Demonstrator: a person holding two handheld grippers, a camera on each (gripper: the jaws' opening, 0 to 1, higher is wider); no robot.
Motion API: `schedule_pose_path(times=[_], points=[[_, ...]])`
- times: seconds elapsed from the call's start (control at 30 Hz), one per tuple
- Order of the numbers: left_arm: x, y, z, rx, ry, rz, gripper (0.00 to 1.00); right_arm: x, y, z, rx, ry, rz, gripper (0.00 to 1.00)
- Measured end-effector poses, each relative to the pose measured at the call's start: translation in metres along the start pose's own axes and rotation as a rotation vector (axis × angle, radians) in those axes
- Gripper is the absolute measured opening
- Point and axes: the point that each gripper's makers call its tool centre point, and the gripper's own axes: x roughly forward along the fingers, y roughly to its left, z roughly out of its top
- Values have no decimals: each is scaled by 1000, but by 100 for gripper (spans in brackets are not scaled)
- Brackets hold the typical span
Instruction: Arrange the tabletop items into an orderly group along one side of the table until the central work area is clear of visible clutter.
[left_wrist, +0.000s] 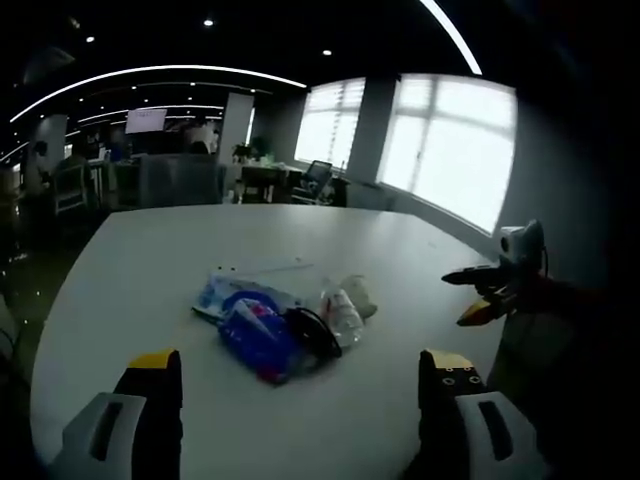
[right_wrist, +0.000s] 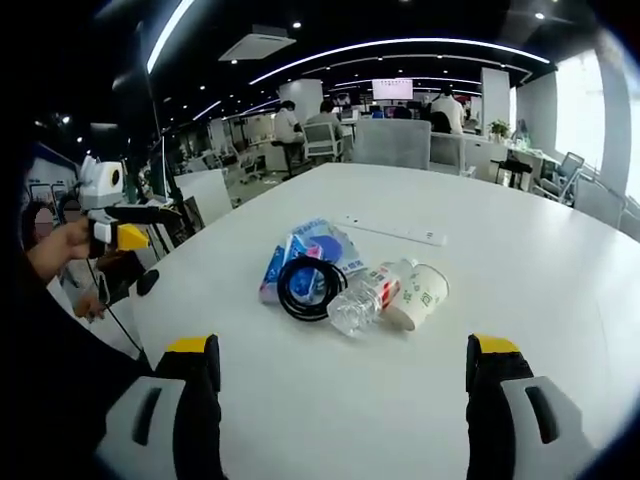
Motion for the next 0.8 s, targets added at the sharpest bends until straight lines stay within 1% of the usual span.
schedule_pose_path(times=[0.3, 0.53, 0.8], points=[[-1, 1, 1, 3, -8, -4, 98, 1, 0, 1, -3, -2, -2, 99], [-1, 1, -1, 9, 3, -11, 99, 1, 2, 1, 2, -5, -6, 98], [1, 0, -1, 14, 4, -17, 99, 1, 3, -1, 7, -3, -6, 98]])
